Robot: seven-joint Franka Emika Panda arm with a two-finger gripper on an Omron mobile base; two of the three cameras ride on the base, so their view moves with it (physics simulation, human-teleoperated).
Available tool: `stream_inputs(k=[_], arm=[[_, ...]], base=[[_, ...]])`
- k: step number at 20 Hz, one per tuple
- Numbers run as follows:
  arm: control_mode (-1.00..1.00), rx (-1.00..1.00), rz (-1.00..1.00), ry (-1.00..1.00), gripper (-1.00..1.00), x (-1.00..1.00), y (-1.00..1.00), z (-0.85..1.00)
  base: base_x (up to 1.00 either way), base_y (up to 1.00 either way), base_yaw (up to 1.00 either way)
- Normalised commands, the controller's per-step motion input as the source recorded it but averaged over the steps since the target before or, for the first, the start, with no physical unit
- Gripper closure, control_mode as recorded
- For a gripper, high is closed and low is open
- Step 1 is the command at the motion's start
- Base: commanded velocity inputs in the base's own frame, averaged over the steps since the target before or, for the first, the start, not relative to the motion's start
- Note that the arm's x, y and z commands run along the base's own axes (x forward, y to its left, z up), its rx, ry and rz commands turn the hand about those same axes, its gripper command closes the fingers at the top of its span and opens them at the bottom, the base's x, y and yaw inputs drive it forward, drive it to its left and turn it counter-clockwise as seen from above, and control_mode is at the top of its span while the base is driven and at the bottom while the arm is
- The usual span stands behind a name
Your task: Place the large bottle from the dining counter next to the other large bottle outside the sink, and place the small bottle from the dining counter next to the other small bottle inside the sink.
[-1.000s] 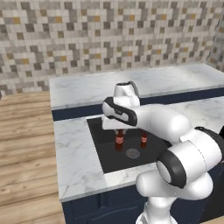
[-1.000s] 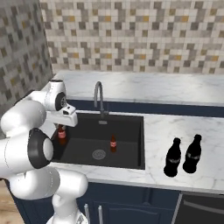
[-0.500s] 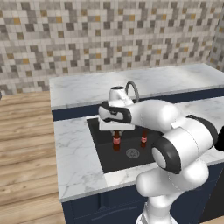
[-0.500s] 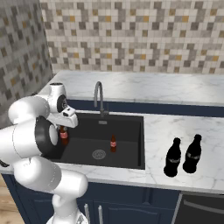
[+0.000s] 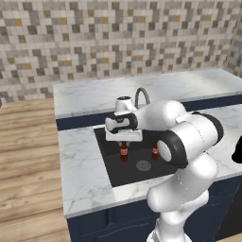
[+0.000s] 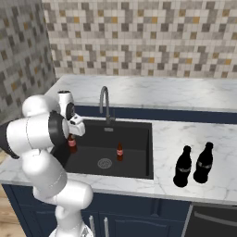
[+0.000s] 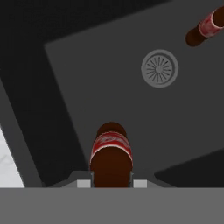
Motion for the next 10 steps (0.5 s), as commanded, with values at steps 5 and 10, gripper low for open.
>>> stream_inputs(k=[5, 10], arm=[[-1.00, 0.00, -0.06, -0.01, 1.00, 0.33, 0.00, -0.26], [-1.00, 0.00, -0.07, -0.07, 1.00, 0.25, 0.00, -0.08]], base=[[0.00, 0.00, 0.00], [0.00, 0.00, 0.00]])
